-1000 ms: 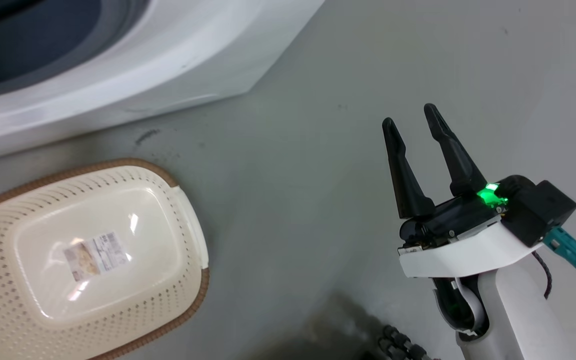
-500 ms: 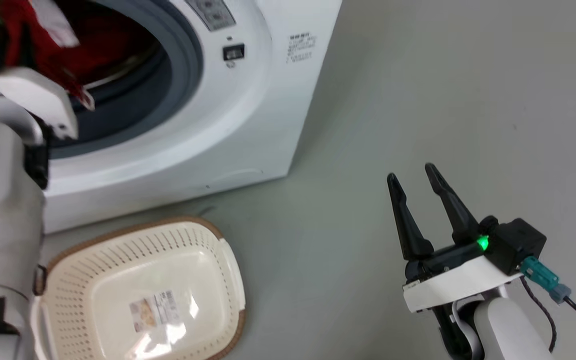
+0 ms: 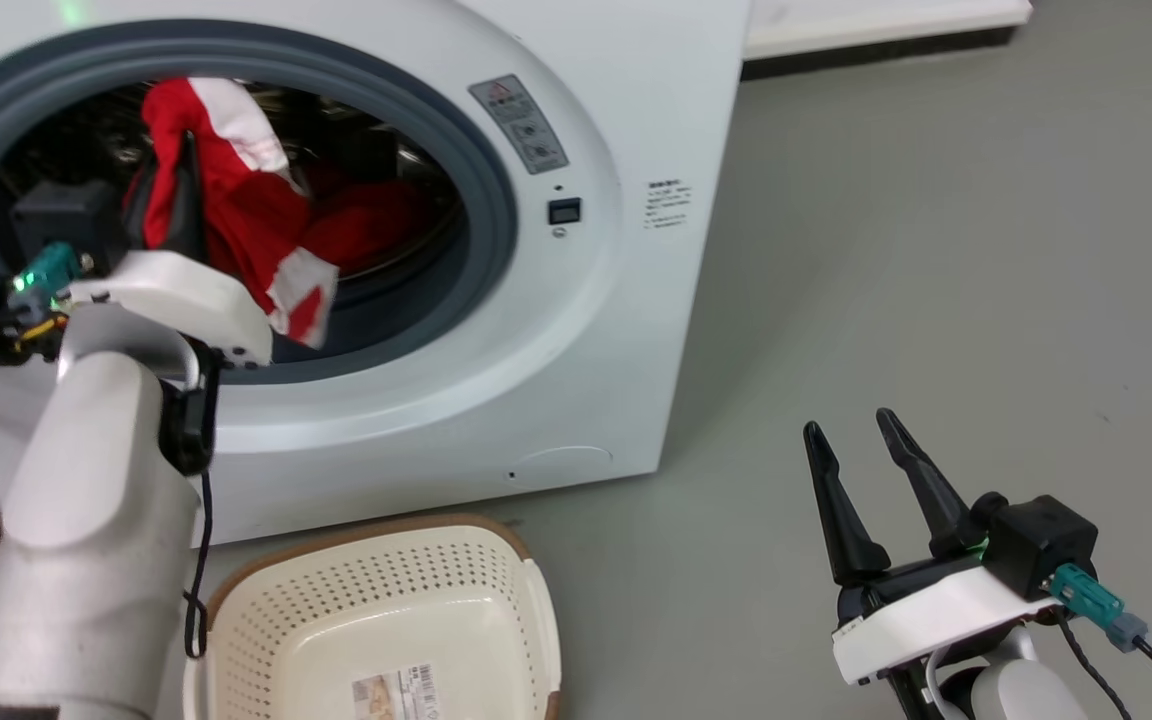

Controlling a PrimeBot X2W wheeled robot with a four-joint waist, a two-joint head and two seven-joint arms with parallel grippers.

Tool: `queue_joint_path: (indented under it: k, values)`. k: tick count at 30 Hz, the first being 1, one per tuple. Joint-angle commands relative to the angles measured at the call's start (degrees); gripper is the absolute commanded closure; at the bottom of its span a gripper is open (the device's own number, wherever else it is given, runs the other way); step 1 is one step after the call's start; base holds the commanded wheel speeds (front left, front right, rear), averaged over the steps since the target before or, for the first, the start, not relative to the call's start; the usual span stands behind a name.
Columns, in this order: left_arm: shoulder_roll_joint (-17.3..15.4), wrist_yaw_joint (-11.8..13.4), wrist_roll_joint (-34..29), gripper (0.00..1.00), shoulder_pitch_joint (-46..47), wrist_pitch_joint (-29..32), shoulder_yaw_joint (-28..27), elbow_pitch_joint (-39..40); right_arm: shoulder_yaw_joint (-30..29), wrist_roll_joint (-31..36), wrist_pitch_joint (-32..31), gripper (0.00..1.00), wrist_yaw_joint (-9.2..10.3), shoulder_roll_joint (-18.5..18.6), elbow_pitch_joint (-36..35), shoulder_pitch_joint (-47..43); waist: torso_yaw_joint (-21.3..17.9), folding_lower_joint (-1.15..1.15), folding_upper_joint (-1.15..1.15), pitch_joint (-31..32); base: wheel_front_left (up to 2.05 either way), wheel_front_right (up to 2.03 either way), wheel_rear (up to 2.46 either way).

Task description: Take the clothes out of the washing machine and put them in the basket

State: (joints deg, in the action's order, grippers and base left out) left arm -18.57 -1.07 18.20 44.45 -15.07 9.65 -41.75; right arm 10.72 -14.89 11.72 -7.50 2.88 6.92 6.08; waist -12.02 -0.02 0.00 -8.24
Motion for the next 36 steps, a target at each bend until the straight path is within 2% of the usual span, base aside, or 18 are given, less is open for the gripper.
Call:
queue_joint_path:
  k: [1,10,17,21,25,28,31,36]
  values:
    - [0.5,0.1,0.1,1.00,-2.8,-0.1,-0.4,3.1,-0.1,0.4,-0.3,0.00,0.02,0.0,-0.5,-0.6,2.0,0.02,0.00,1.8,0.00,0.00,0.00]
    - [1.6,1.7,-0.3,1.00,-13.1,-0.1,-0.8,23.1,-0.6,0.9,-1.6,0.00,0.02,0.0,-2.0,-1.8,5.2,0.02,0.00,3.2,0.00,0.00,0.00]
    - [1.8,6.3,0.6,1.00,-25.0,2.4,-2.2,41.8,-1.2,1.0,-2.0,0.00,0.02,0.0,-2.9,-2.6,6.8,0.02,0.00,2.3,0.00,0.00,0.00]
    - [2.6,8.9,1.1,1.00,-32.9,4.0,-2.5,48.5,-1.3,1.2,-2.2,0.00,0.02,0.0,-3.4,-2.2,7.8,0.02,0.00,1.1,0.00,0.00,0.00]
    - [4.1,10.2,1.8,1.00,-38.4,4.7,-1.8,48.4,-1.0,1.4,-2.3,0.00,0.02,0.0,-3.7,-1.5,8.3,0.02,0.00,-0.1,0.00,0.00,0.00]
    - [5.3,10.4,2.4,1.00,-41.9,4.1,-0.9,45.2,-1.0,1.7,-2.4,0.00,0.02,0.0,-4.1,-0.6,9.0,0.02,0.00,-2.0,0.00,0.00,0.00]
    - [6.7,9.2,3.0,1.00,-43.3,2.5,0.4,39.5,-1.3,1.9,-2.6,0.00,0.02,0.0,-4.4,-0.1,9.7,0.02,0.00,-4.4,0.00,0.00,0.00]
    - [8.5,6.6,3.7,1.00,-39.6,0.3,0.1,27.9,-1.5,2.8,-3.1,0.00,0.02,0.0,-5.6,1.8,10.3,0.02,0.00,-9.8,0.00,0.00,0.00]
